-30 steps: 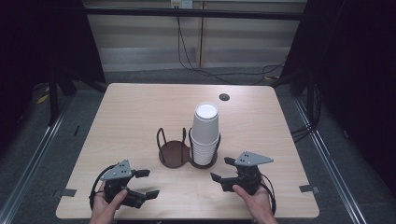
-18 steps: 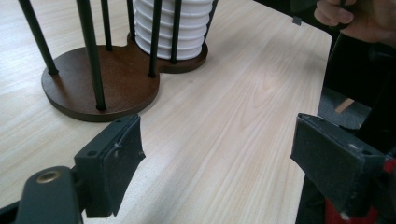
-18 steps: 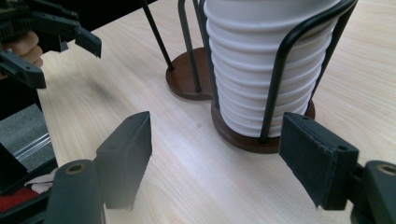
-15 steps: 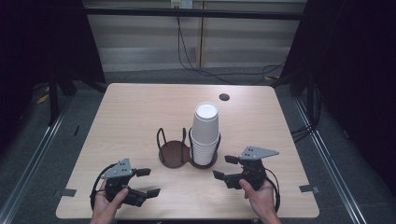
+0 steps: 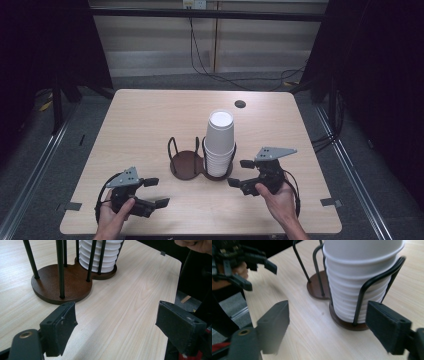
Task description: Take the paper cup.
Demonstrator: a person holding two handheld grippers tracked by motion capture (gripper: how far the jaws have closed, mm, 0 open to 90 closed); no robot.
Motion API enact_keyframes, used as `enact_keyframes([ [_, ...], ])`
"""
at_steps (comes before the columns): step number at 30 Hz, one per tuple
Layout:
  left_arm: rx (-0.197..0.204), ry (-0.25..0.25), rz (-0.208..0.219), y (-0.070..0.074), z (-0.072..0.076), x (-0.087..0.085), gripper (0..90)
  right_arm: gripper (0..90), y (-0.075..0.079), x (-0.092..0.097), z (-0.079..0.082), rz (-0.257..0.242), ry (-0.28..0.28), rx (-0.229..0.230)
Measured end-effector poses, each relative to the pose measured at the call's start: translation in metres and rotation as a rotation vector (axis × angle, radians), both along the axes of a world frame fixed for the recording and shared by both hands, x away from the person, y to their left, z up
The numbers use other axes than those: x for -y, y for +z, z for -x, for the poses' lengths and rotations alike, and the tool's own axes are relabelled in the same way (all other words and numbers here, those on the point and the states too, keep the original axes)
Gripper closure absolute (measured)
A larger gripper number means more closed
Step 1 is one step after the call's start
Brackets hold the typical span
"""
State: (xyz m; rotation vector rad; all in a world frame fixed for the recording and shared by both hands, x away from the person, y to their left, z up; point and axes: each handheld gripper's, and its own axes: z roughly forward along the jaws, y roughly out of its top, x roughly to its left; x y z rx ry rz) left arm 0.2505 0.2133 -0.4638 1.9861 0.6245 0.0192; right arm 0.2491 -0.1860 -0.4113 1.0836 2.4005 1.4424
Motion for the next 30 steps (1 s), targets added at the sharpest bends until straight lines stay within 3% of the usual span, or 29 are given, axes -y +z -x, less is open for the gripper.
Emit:
enact_keyframes([
  [3, -0.002, 0.000, 0.000, 0.000, -0.001, 0.000, 16.2, 13.2, 0.009, 0.002, -0.004, -0.006, 0.002, -0.002],
  [5, -0.002, 0.003, 0.001, 0.000, 0.000, 0.000, 16.2, 15.1, 0.015, 0.002, -0.007, -0.014, 0.016, -0.009],
  [13, -0.007, 0.009, -0.004, 0.000, -0.002, -0.001, 16.3, 14.1, 0.035, 0.000, -0.016, -0.012, 0.007, 0.030],
  [21, 0.012, -0.005, -0.019, 0.002, 0.001, -0.002, 16.3, 14.1, 0.052, -0.004, -0.022, -0.059, 0.019, 0.074],
  [30, -0.001, -0.018, -0.021, -0.001, 0.002, 0.000, 16.3, 15.9, 0.070, -0.008, -0.030, -0.078, 0.011, 0.112],
])
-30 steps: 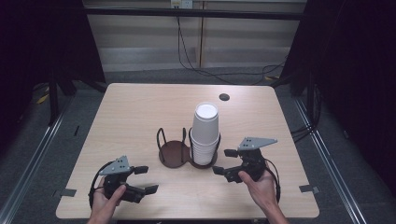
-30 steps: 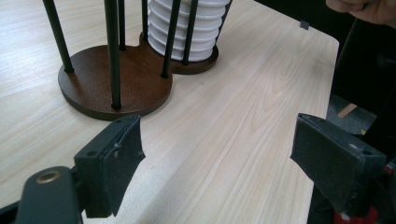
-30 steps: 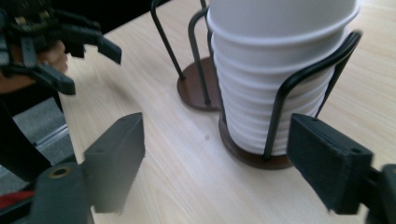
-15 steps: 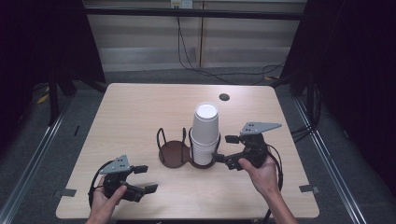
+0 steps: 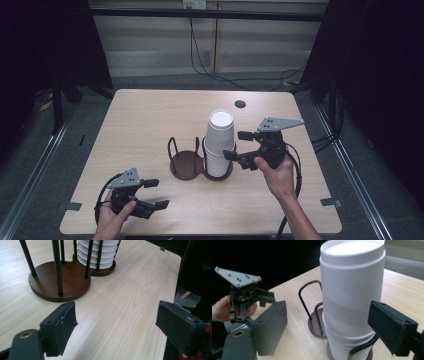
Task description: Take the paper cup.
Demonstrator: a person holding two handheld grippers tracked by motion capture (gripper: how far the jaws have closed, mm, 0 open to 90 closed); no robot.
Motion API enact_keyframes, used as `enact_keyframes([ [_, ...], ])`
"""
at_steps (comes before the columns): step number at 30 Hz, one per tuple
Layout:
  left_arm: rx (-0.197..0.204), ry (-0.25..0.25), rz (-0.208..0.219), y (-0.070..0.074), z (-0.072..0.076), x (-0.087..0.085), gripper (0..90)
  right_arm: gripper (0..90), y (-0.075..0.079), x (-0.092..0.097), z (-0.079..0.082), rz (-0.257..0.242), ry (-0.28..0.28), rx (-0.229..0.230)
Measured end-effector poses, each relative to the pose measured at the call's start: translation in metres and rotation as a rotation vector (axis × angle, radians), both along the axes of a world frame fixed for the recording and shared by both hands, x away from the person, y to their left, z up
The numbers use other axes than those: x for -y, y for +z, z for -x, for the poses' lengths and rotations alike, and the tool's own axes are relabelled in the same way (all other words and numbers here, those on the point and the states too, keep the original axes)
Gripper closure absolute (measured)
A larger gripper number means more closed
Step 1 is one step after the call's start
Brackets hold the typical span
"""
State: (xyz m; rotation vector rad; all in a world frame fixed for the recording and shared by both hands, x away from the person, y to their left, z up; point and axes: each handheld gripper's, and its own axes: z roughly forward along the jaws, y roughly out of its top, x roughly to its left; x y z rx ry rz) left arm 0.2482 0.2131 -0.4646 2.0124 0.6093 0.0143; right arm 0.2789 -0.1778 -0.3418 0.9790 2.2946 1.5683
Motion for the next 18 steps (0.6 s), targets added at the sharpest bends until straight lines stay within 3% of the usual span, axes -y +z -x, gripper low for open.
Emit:
enact_keyframes([
  [7, 0.001, -0.013, -0.008, 0.000, 0.001, 0.001, 16.3, 14.0, 0.010, -0.005, -0.016, 0.034, -0.003, -0.022],
  [18, -0.007, -0.023, -0.005, 0.000, 0.001, 0.002, 16.7, 13.9, 0.017, -0.014, -0.039, 0.044, -0.023, -0.037],
])
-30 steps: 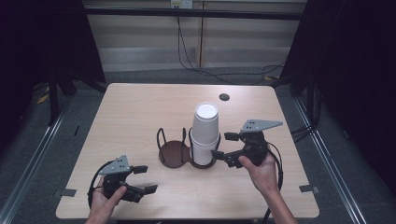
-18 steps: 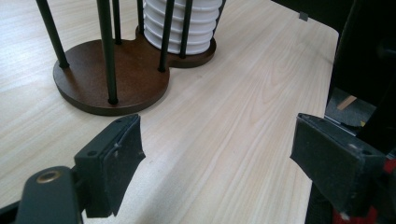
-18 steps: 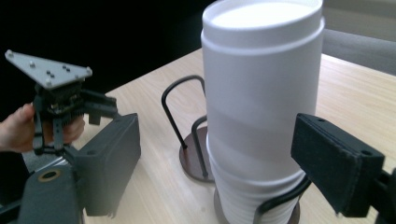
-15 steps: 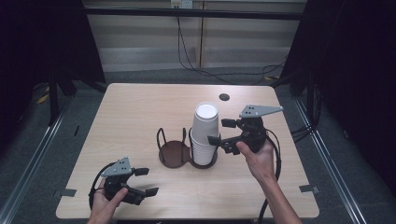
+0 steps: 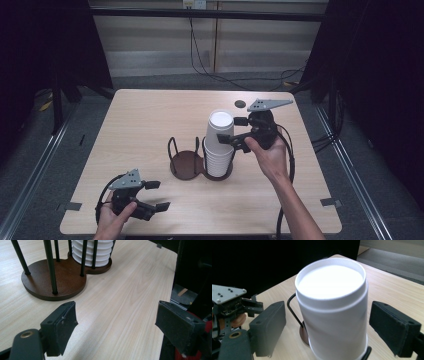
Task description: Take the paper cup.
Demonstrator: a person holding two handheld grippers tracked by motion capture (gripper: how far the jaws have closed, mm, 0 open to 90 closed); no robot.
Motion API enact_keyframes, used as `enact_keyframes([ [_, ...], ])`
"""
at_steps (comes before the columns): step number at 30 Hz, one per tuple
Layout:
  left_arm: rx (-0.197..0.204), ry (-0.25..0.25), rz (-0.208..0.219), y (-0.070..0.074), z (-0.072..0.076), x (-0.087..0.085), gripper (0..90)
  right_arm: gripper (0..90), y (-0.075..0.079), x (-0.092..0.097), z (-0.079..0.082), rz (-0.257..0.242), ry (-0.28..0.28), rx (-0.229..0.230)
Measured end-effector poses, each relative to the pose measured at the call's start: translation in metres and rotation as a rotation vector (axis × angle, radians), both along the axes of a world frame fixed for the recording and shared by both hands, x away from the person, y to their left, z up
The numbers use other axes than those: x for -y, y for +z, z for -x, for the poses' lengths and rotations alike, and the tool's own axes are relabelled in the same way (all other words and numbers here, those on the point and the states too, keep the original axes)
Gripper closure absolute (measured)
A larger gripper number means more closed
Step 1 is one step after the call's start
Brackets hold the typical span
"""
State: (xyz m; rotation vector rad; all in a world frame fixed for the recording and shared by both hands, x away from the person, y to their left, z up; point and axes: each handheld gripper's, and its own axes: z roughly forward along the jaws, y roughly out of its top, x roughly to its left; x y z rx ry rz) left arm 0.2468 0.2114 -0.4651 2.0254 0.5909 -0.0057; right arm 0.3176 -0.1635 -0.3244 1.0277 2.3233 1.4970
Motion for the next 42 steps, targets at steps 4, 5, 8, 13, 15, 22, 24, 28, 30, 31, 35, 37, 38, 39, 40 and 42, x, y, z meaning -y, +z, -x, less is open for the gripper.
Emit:
enact_keyframes([
  [4, -0.003, 0.002, 0.006, 0.001, 0.000, -0.001, 16.6, 13.4, 0.000, -0.005, -0.005, -0.001, 0.000, -0.004],
  [5, 0.005, 0.006, 0.009, 0.001, 0.000, -0.002, 16.6, 13.4, -0.001, -0.008, -0.008, 0.018, -0.003, -0.006],
  [8, 0.005, 0.012, 0.011, 0.002, -0.001, -0.003, 16.5, 13.4, -0.002, -0.011, -0.012, 0.015, -0.007, -0.010],
  [13, 0.006, 0.006, 0.009, 0.001, -0.001, -0.003, 16.5, 13.3, -0.002, -0.015, -0.017, 0.011, -0.006, -0.017],
  [15, -0.001, 0.007, 0.010, 0.001, 0.000, -0.002, 16.5, 13.4, -0.002, -0.017, -0.018, 0.014, -0.006, -0.018],
  [22, 0.006, 0.002, 0.010, 0.001, 0.000, -0.002, 16.4, 13.4, -0.004, -0.023, -0.021, 0.034, -0.009, -0.021],
  [24, -0.001, 0.005, 0.012, 0.001, 0.000, -0.002, 16.5, 13.5, -0.005, -0.024, -0.021, 0.033, -0.010, -0.023],
  [28, 0.000, 0.004, 0.009, 0.001, 0.001, -0.002, 16.4, 17.9, -0.007, -0.025, -0.022, 0.041, -0.018, -0.021],
  [30, 0.001, 0.004, 0.009, 0.001, 0.001, -0.002, 16.4, 19.0, -0.007, -0.025, -0.021, 0.049, -0.025, -0.007],
  [31, 0.001, 0.004, 0.007, 0.001, 0.000, -0.001, 16.5, 19.4, -0.007, -0.025, -0.021, 0.050, -0.026, -0.005],
  [35, 0.000, 0.002, 0.006, 0.001, 0.000, -0.001, 16.5, 21.1, -0.006, -0.026, -0.019, 0.070, -0.039, 0.024],
  [37, 0.000, -0.002, 0.004, 0.001, 0.001, -0.001, 16.4, 21.5, -0.005, -0.026, -0.019, 0.074, -0.040, 0.025],
  [38, -0.001, -0.004, 0.005, 0.001, 0.000, -0.001, 16.5, 21.7, -0.005, -0.026, -0.019, 0.077, -0.041, 0.026],
  [39, -0.003, -0.003, 0.006, 0.001, 0.001, -0.001, 16.5, 21.7, -0.004, -0.027, -0.019, 0.079, -0.039, 0.028],
  [40, -0.003, -0.003, 0.006, 0.001, 0.001, -0.001, 16.4, 21.7, -0.004, -0.027, -0.019, 0.079, -0.039, 0.028],
  [42, -0.001, 0.002, 0.007, 0.001, 0.000, -0.001, 16.5, 22.1, -0.003, -0.027, -0.018, 0.082, -0.039, 0.037],
])
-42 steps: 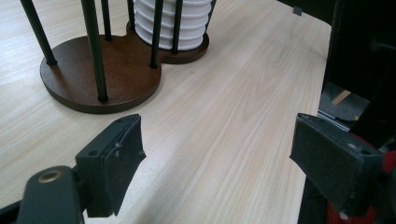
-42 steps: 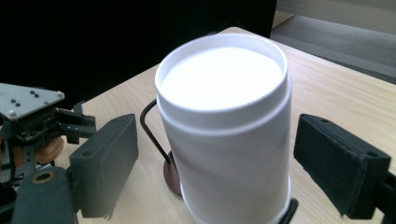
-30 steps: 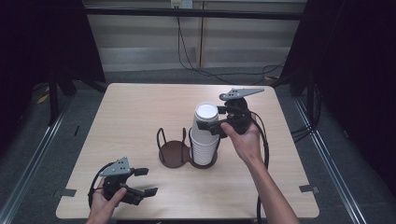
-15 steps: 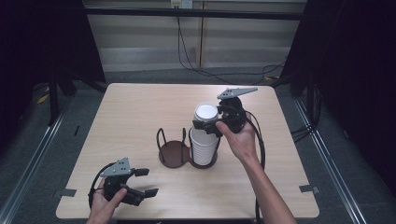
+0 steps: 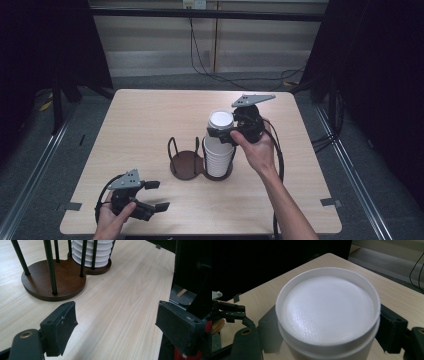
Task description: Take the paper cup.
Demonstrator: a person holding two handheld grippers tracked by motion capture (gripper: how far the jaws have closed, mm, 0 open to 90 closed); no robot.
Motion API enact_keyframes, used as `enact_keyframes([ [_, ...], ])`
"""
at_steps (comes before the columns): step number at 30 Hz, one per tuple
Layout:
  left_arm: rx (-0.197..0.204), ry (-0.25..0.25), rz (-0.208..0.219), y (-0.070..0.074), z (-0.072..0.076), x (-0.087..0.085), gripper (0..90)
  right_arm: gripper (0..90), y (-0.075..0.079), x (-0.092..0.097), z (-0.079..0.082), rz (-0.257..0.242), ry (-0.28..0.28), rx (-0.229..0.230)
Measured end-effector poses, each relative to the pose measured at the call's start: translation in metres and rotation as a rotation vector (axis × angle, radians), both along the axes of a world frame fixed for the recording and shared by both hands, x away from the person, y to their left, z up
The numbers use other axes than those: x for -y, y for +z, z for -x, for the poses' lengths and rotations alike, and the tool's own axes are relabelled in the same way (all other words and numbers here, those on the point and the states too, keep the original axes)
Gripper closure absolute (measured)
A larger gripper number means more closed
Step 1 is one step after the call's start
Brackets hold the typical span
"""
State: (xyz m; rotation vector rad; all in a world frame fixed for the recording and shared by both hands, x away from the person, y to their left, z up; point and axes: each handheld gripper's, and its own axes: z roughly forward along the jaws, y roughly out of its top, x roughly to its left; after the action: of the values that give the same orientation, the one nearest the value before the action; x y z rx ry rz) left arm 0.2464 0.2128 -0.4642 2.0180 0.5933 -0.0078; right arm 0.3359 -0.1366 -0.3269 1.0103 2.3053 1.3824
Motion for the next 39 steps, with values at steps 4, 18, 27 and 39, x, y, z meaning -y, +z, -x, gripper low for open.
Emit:
enact_keyframes([
  [4, 0.000, 0.001, 0.000, 0.000, 0.000, 0.000, 16.5, 22.4, 0.004, 0.000, 0.001, 0.005, -0.003, 0.015],
  [18, 0.000, 0.021, -0.013, 0.000, 0.000, -0.001, 16.7, 22.7, 0.014, 0.003, 0.004, -0.012, -0.006, 0.029],
  [27, 0.001, 0.003, -0.017, -0.001, 0.001, 0.001, 16.7, 22.9, 0.028, 0.004, 0.004, -0.056, -0.006, 0.031],
  [39, -0.002, 0.003, -0.018, -0.001, 0.001, 0.001, 16.7, 23.0, 0.038, 0.010, 0.001, -0.115, -0.020, 0.036],
])
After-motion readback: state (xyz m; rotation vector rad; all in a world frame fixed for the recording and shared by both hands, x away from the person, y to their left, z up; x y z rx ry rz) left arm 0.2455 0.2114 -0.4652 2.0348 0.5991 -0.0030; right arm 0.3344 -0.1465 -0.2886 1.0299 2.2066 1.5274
